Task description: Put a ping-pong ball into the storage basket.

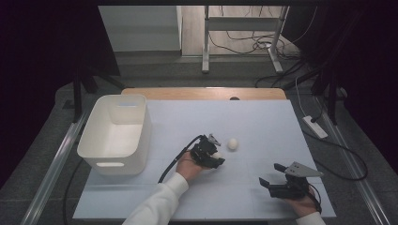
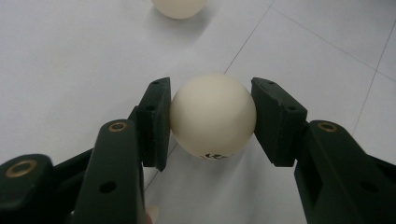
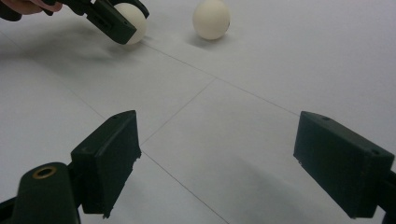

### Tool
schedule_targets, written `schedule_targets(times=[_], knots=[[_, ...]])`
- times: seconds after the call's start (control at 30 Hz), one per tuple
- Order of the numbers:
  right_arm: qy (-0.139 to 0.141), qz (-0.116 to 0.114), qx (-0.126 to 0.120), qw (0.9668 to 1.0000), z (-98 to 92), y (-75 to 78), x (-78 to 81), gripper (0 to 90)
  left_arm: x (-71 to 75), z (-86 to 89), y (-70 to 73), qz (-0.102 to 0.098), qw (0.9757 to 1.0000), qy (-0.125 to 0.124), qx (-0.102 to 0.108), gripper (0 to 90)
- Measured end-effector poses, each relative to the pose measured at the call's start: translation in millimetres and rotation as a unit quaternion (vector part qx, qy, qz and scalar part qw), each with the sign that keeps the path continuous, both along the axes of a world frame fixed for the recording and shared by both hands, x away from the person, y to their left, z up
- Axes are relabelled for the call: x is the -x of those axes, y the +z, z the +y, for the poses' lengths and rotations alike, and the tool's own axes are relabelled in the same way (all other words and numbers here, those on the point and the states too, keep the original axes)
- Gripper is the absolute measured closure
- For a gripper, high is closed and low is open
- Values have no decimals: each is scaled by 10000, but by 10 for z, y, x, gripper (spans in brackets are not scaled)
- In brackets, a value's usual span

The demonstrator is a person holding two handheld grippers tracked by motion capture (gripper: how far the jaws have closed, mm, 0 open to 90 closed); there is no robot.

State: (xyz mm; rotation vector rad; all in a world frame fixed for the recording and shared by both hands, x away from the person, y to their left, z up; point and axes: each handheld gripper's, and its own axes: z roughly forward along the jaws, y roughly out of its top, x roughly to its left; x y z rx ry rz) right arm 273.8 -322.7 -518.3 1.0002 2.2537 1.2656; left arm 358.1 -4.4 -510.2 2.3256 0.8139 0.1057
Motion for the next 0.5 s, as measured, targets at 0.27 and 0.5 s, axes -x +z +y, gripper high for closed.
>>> schedule_targets(times=[0.27,0.5], knots=[[-1,-1,3,10000,0,1,0,143,30,39,67,-83,9998,52,160,506],[-10,-6,-4,10000,-1,1,0,143,67,64,130,-192,9995,47,250,506]])
